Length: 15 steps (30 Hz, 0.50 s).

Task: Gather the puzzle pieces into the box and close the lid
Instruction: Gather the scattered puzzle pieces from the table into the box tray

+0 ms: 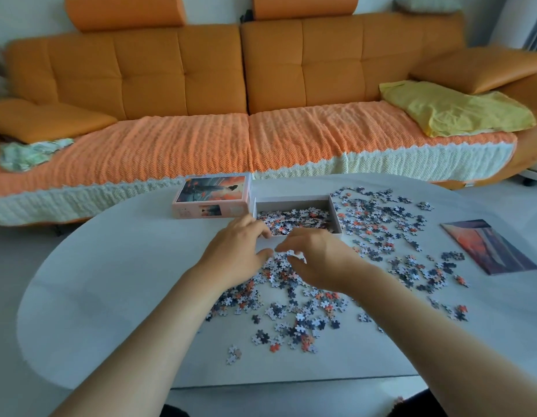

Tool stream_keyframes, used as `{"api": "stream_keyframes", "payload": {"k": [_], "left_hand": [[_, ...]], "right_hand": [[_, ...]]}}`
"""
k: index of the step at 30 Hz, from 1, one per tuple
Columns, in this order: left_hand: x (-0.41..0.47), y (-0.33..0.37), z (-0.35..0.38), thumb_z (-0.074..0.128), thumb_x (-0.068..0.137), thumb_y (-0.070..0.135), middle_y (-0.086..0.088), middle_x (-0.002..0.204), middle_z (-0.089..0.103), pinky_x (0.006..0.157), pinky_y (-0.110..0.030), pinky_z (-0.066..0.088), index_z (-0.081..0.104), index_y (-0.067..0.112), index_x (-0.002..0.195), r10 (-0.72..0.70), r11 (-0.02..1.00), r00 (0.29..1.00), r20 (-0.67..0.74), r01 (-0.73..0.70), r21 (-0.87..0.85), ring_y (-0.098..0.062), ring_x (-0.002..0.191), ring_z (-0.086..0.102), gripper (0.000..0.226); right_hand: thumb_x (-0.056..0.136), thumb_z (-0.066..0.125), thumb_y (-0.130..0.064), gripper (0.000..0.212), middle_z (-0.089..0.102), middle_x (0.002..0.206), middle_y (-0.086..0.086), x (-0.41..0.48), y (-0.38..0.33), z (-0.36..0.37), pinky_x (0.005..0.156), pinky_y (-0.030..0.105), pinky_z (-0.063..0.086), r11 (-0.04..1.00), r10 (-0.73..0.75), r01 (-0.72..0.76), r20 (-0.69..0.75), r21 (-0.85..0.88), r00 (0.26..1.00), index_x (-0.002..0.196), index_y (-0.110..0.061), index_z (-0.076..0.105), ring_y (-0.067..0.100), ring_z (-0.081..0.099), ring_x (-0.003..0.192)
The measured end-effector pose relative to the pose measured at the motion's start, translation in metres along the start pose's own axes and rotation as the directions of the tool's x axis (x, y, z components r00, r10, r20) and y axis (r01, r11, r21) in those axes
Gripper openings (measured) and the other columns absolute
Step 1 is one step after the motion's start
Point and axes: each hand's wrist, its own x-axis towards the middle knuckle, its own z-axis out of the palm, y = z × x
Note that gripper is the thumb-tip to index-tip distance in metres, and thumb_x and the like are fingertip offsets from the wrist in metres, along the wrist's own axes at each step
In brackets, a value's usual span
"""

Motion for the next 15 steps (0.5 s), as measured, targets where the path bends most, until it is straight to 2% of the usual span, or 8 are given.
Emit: {"api": "stream_keyframes", "payload": {"k": [2, 4, 7, 9, 11, 13, 15], "left_hand": [[-0.007, 0.004, 0.001, 0.061, 0.087, 0.052, 0.009, 0.116, 0.046, 0.081, -0.032, 0.041, 0.051, 0.028, 0.116, -0.105, 0.993, 0.991, 0.082, 0.100, 0.066, -0.014, 0.108, 0.046, 0.039], [-0.014, 0.008, 0.002, 0.059, 0.085, 0.055, 0.008, 0.116, 0.045, 0.084, -0.033, 0.041, 0.049, 0.028, 0.116, -0.168, 0.982, 0.980, 0.103, 0.157, 0.103, -0.015, 0.110, 0.046, 0.042], [-0.021, 0.009, 0.008, 0.057, 0.085, 0.059, 0.005, 0.130, 0.043, 0.096, -0.038, 0.041, 0.045, 0.029, 0.132, -0.191, 0.978, 0.968, 0.164, 0.173, 0.117, -0.017, 0.123, 0.040, 0.056], [-0.027, 0.009, 0.014, 0.055, 0.085, 0.064, 0.004, 0.139, 0.038, 0.104, -0.040, 0.036, 0.037, 0.028, 0.144, -0.169, 0.983, 0.958, 0.233, 0.147, 0.110, -0.019, 0.130, 0.034, 0.072], [-0.032, 0.007, 0.022, 0.053, 0.084, 0.067, 0.004, 0.141, 0.038, 0.106, -0.038, 0.035, 0.036, 0.026, 0.147, -0.143, 0.988, 0.963, 0.229, 0.125, 0.092, -0.018, 0.130, 0.032, 0.077], [-0.036, 0.003, 0.027, 0.054, 0.084, 0.066, 0.006, 0.137, 0.040, 0.105, -0.036, 0.035, 0.037, 0.026, 0.147, -0.128, 0.991, 0.975, 0.181, 0.119, 0.060, -0.015, 0.128, 0.032, 0.076], [-0.037, 0.002, 0.027, 0.058, 0.084, 0.063, 0.006, 0.133, 0.040, 0.104, -0.036, 0.037, 0.037, 0.027, 0.147, -0.110, 0.994, 0.978, 0.178, 0.107, 0.023, -0.014, 0.126, 0.032, 0.076]], "right_hand": [[0.083, 0.057, -0.017, 0.043, 0.062, 0.125, -0.005, -0.003, -0.004, 0.009, 0.093, 0.037, 0.051, 1.000, 0.008, -0.007, 0.151, -0.005, 0.988, 0.125, -0.027, 0.064, 0.017, 0.058, 0.112], [0.082, 0.054, -0.020, 0.052, 0.055, 0.135, -0.007, -0.007, -0.006, 0.017, 0.100, 0.040, 0.046, 0.999, 0.015, -0.004, 0.237, -0.046, 0.971, 0.132, -0.032, 0.056, 0.018, 0.050, 0.121], [0.081, 0.054, -0.014, 0.052, 0.056, 0.133, -0.002, -0.011, -0.003, 0.023, 0.101, 0.043, 0.044, 0.999, -0.021, 0.032, 0.225, -0.043, 0.974, 0.132, -0.026, 0.057, 0.023, 0.047, 0.120], [0.082, 0.057, -0.010, 0.047, 0.059, 0.127, -0.004, -0.010, -0.001, 0.023, 0.101, 0.040, 0.044, 1.000, -0.017, 0.016, 0.220, 0.008, 0.975, 0.126, -0.025, 0.063, 0.020, 0.049, 0.116], [0.081, 0.064, -0.009, 0.043, 0.061, 0.122, -0.006, -0.009, 0.002, 0.019, 0.101, 0.035, 0.044, 0.998, 0.010, -0.025, 0.230, 0.061, 0.973, 0.121, -0.025, 0.067, 0.014, 0.052, 0.113], [0.081, 0.069, -0.013, 0.042, 0.060, 0.122, -0.008, -0.007, 0.004, 0.011, 0.102, 0.033, 0.044, 0.993, 0.042, -0.066, 0.213, 0.103, 0.976, 0.121, -0.025, 0.067, 0.010, 0.053, 0.112], [0.082, 0.072, -0.030, 0.050, 0.054, 0.130, -0.007, -0.008, 0.006, 0.004, 0.106, 0.033, 0.042, 0.990, 0.110, -0.128, 0.241, 0.057, 0.964, 0.130, -0.027, 0.059, 0.011, 0.050, 0.117]]}}
